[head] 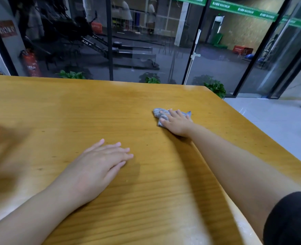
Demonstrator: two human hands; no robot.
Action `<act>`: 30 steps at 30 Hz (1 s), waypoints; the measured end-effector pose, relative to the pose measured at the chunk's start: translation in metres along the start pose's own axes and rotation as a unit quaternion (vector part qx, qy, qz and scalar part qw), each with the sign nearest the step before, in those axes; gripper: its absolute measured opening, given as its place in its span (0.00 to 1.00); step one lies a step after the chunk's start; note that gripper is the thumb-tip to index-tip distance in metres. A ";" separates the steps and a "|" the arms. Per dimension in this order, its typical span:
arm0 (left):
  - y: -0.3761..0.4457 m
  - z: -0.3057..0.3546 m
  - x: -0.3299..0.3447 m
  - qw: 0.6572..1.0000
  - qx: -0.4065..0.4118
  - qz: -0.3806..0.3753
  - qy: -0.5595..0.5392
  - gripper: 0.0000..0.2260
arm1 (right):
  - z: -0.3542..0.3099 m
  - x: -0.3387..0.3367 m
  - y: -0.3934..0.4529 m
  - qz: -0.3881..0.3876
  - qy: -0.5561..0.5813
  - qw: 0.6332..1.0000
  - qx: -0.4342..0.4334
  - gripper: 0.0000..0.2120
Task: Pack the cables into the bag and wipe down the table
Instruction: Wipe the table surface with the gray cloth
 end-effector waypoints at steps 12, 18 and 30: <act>-0.009 -0.020 -0.026 0.994 -0.088 0.071 0.006 0.10 | -0.088 0.015 -0.080 -0.034 0.012 0.980 -0.196 0.24; -0.010 -0.035 -0.027 0.991 -0.112 0.076 0.007 0.11 | -0.012 -0.001 -0.042 0.006 0.011 1.000 -0.018 0.26; -0.010 -0.064 -0.020 0.978 -0.196 0.053 0.044 0.14 | 0.021 -0.014 0.035 0.030 0.062 0.963 0.262 0.28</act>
Point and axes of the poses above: each hand's wrist, its own y-axis towards the middle knuckle, its own x-axis out of the palm, z = x × y, the point moved 8 cm from there along y, towards the middle knuckle
